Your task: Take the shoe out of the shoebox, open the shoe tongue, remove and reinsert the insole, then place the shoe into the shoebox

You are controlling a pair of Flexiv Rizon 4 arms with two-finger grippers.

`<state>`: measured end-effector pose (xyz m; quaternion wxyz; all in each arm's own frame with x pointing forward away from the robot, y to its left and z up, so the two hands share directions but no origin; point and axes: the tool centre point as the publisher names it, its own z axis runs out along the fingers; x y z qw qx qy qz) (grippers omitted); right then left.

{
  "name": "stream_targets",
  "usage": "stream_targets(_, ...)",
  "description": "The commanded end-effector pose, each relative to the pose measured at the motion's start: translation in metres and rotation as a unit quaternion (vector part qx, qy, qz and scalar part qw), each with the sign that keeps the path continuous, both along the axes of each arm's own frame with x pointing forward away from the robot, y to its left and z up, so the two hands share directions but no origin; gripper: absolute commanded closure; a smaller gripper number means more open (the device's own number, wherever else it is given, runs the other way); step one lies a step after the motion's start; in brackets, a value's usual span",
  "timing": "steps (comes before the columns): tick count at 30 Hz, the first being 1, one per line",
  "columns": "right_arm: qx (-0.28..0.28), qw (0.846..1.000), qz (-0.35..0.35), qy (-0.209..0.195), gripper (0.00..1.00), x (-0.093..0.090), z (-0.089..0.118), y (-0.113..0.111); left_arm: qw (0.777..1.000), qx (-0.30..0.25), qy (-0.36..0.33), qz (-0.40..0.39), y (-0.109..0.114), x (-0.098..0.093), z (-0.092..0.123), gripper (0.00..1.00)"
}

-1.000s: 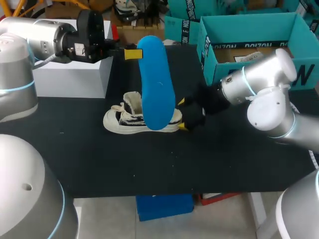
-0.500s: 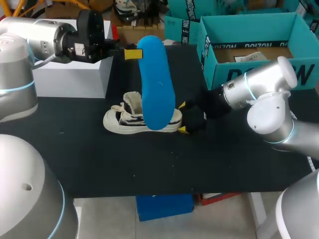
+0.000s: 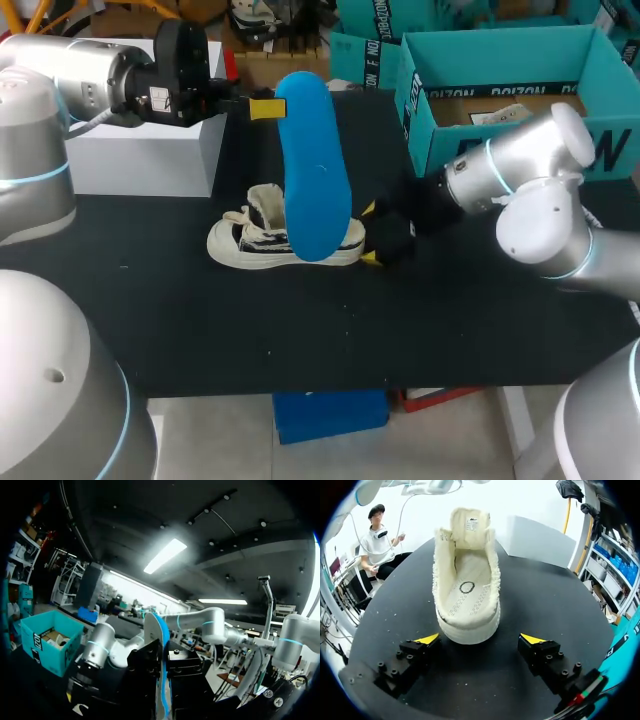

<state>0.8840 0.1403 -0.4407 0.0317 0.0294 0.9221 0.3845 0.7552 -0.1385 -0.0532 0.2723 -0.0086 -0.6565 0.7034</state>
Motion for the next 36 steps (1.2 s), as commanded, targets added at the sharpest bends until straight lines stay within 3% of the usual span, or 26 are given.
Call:
stream_targets(1,-0.086,0.996,0.000,0.016,0.00,0.003,0.023,-0.006,1.000,0.000,0.000,0.003,-0.001,-0.001,-0.001,1.00)
stream_targets(9,-0.167,0.986,0.008,0.024,0.00,0.012,0.045,-0.009,1.000,0.000,0.000,0.003,-0.001,-0.001,-0.001,1.00)
stream_targets(19,-0.247,0.968,0.029,0.036,0.00,0.019,0.051,0.001,1.000,0.000,0.000,0.003,-0.001,-0.001,-0.001,1.00)
stream_targets(36,-0.316,0.947,0.033,0.040,0.00,0.028,0.063,0.018,1.000,0.000,0.000,0.003,-0.001,-0.001,-0.001,1.00)
